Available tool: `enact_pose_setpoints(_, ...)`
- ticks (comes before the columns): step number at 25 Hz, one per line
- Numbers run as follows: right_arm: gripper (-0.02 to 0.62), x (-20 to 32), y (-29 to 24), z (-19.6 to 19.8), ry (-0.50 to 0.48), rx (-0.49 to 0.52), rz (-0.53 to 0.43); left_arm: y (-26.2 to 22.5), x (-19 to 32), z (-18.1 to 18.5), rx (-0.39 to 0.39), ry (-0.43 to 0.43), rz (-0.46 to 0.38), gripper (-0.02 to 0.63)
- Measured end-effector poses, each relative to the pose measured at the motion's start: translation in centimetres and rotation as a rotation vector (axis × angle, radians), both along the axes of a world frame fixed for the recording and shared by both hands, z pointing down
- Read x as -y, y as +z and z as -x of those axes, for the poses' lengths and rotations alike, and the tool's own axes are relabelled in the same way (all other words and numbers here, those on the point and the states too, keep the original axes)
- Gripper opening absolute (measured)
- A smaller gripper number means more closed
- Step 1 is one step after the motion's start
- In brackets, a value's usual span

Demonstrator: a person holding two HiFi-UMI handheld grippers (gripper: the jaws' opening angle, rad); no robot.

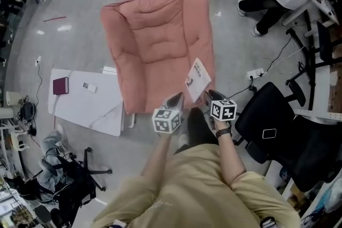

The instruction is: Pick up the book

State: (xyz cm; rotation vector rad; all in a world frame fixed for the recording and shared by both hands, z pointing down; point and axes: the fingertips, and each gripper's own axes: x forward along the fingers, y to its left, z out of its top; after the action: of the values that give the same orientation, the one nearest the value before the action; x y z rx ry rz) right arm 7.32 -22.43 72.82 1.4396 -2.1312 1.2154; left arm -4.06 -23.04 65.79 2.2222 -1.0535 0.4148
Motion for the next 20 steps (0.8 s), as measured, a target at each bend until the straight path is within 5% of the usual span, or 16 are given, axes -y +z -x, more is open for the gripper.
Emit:
enact_pose_setpoints(6, 0.257, 3.4, 5.8, -1.8, -0.009, -0.066, 0.082, 4.2, 3.6, -1.4, 0.023, -0.004, 0.089, 0.003)
enact_pose_setpoints(10, 0.307, 5.2, 9.1, -2.7, -0.032, -0.136, 0.085, 6.2, 4.6, -2.0, 0.015, -0.022, 0.144, 0.003)
enact_pose_setpoints(20, 0.285, 9.9, 13.9, -2.1, -0.068, -0.112, 0.036, 10.2, 5.3, -2.4, 0.025, -0.041, 0.246, 0.003)
